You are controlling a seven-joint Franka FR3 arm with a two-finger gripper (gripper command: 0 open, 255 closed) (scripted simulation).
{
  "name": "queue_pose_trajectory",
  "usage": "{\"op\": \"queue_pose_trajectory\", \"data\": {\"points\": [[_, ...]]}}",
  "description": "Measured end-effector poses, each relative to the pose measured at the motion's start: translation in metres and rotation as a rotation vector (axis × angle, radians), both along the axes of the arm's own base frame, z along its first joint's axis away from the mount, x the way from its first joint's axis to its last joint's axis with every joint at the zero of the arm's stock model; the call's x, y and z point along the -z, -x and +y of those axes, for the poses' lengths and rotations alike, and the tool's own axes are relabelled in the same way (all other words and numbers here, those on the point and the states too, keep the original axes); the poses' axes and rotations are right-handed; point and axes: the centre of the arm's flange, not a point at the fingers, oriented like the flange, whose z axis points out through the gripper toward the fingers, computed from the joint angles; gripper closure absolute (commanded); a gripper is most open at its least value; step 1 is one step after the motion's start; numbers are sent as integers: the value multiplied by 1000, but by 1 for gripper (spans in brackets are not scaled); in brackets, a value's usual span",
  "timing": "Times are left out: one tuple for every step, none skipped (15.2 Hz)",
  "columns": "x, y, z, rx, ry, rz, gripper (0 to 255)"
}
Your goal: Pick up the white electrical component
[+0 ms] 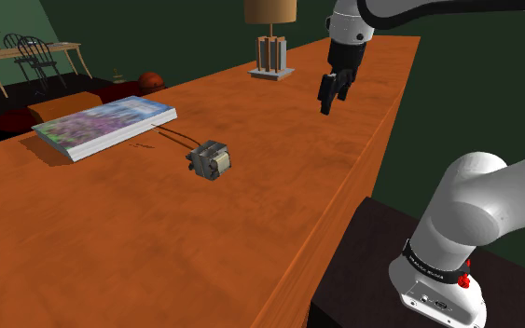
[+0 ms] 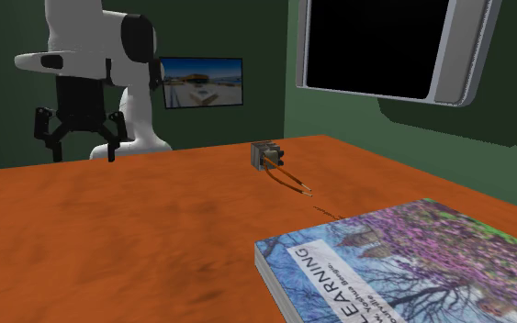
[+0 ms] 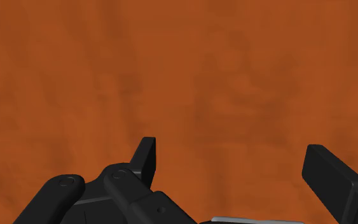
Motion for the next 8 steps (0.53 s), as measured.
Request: {"op": "queue_pose_trajectory", "data": {"points": [[0, 0, 0, 0, 0, 0, 0], [0, -3, 6, -1, -1, 1, 0], [0, -7, 13, -3, -2, 2, 0], [-1, -13, 23, -6, -4, 3, 0], [-2, -18, 36, -9, -6, 4, 0], [-5, -22, 46, -12, -8, 6, 0], [-6, -24, 59, -15, -10, 8, 0], [-6, -28, 72, -17, -12, 9, 0]]}}
